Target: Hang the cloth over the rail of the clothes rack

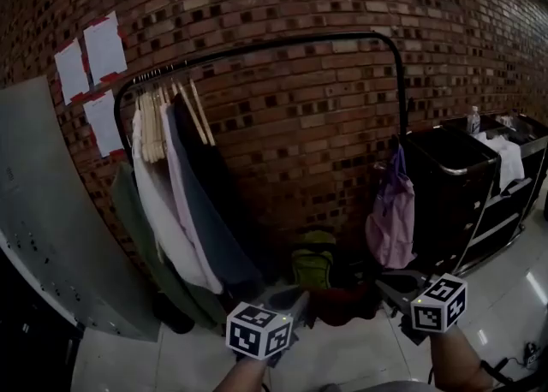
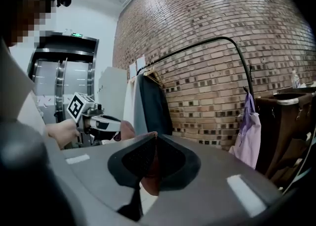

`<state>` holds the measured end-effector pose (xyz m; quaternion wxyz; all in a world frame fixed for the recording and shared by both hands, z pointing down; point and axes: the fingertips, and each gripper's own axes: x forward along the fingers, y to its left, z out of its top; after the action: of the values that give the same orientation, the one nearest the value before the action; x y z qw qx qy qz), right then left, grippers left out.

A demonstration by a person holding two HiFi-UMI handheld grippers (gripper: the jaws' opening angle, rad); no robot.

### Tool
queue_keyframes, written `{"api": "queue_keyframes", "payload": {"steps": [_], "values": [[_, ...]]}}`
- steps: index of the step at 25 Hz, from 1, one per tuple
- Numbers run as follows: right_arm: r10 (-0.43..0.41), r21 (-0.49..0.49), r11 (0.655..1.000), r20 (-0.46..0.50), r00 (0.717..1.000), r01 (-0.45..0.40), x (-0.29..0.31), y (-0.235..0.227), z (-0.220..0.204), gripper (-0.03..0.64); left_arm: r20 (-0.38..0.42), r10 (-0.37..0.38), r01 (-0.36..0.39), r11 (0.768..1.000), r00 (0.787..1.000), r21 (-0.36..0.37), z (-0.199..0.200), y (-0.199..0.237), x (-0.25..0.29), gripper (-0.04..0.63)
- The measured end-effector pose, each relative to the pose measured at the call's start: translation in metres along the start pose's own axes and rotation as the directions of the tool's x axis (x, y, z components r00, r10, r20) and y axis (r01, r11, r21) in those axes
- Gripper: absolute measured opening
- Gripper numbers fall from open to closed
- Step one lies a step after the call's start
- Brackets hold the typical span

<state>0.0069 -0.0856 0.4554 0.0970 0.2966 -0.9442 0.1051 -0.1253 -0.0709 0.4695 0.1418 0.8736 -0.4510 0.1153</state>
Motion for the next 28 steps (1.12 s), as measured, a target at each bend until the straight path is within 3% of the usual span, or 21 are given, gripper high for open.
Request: {"api": "queue_keyframes", "payload": {"steps": [4, 9, 15, 22, 28], "values": [[-0.048, -0.035, 0.998, 0.042, 0.998, 0.050, 0.067, -0.059, 0.041, 0.012, 0.032, -0.010, 0.009, 0.999, 0.999, 0.031, 0.043, 0.081, 0.051, 0.020], [-0.113, -0.087, 0.989, 0.090, 0.990, 0.121, 0.102, -0.097, 0.087, 0.012, 0.065, -0.030, 0.024, 0.996, 0.997, 0.088, 0.093, 0.132, 0.078, 0.020], [-0.146, -0.106, 0.981, 0.136, 0.980, 0.161, 0.114, -0.127, 0.120, 0.011, 0.092, -0.051, 0.038, 0.989, 0.994, 0.145, 0.130, 0.158, 0.099, 0.020], [-0.113, -0.141, 0.979, 0.214, 0.970, 0.145, 0.126, -0.156, 0.167, 0.012, 0.103, -0.013, -0.013, 0.969, 0.995, 0.247, 0.169, 0.178, 0.115, 0.020], [-0.057, -0.252, 0.958, 0.296, 0.953, 0.136, 0.136, -0.194, 0.240, 0.011, 0.153, 0.038, -0.094, 0.923, 0.987, 0.372, 0.241, 0.195, 0.140, 0.021]]}}
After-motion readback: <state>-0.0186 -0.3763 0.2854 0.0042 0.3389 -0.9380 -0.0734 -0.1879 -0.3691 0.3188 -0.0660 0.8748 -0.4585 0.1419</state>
